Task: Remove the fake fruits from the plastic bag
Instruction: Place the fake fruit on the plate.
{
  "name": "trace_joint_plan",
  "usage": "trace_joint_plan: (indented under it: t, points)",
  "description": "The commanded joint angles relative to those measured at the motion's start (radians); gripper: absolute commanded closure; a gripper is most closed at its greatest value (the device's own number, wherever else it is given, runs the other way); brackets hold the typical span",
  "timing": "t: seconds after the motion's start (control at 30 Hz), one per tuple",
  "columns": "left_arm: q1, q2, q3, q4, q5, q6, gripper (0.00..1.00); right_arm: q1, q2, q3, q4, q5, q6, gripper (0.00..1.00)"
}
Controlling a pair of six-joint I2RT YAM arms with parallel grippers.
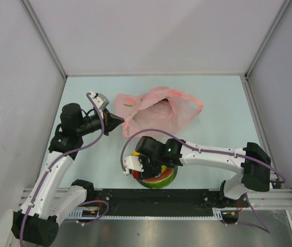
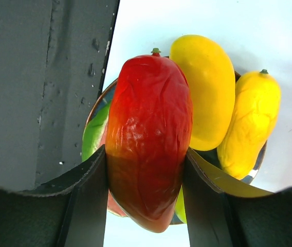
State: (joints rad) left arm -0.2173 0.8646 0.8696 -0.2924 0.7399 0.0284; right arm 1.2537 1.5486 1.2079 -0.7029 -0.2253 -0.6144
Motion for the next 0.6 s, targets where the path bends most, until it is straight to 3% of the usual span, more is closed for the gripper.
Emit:
trace_joint_plan:
  t: [0.0, 0.23, 0.57]
  points:
    - [0.01, -0.027, -0.006, 0.053, 0.036, -0.021, 1.0, 0.01, 0.018, 0.012, 0.026, 0.018, 0.073, 0.98]
    - [0.009, -0.022, -0.009, 0.058, 0.047, -0.022, 1.0, 0.024, 0.045, 0.012, 0.039, 0.044, 0.191, 0.92]
    - [0.01, -0.036, -0.017, 0.058, 0.047, -0.022, 1.0, 0.023, 0.053, 0.012, 0.014, 0.058, 0.199, 0.86]
